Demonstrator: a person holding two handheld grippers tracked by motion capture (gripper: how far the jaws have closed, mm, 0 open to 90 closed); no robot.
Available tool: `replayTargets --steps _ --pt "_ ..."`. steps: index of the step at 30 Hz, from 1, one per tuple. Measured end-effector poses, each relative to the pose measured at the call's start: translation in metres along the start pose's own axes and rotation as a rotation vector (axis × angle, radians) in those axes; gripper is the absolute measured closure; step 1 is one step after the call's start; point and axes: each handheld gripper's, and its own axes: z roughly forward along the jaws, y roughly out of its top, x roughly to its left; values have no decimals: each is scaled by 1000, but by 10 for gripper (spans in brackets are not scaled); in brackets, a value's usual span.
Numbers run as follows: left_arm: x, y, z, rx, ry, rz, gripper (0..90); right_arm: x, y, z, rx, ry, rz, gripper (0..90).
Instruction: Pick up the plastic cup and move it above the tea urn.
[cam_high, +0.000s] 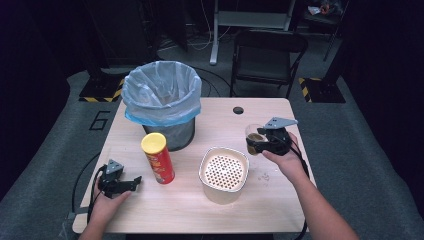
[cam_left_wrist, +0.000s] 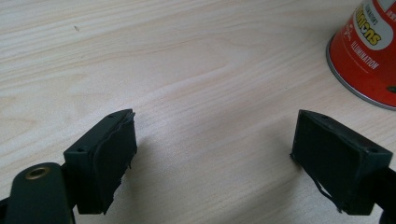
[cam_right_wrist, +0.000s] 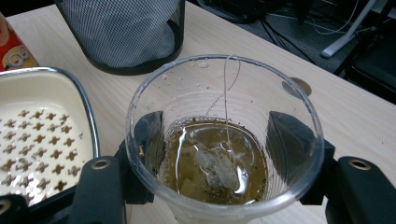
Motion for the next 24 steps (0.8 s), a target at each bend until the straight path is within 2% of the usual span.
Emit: replayTargets --steps 5,7,9,17,24 --pt "0 0 0 -1 -3 -3 135 -2 12 7 13 7 -52 373" --pt "0 0 0 -1 -3 -3 135 -2 14 8 11 8 -54 373" --pt "0 0 0 -1 -3 -3 135 -3 20 12 -1 27 -87 374" --pt "0 0 0 -1 -3 -3 135 2 32 22 -19 75 -131 377" --pt "0 0 0 1 -4 -2 135 8 38 27 -41 95 -159 379"
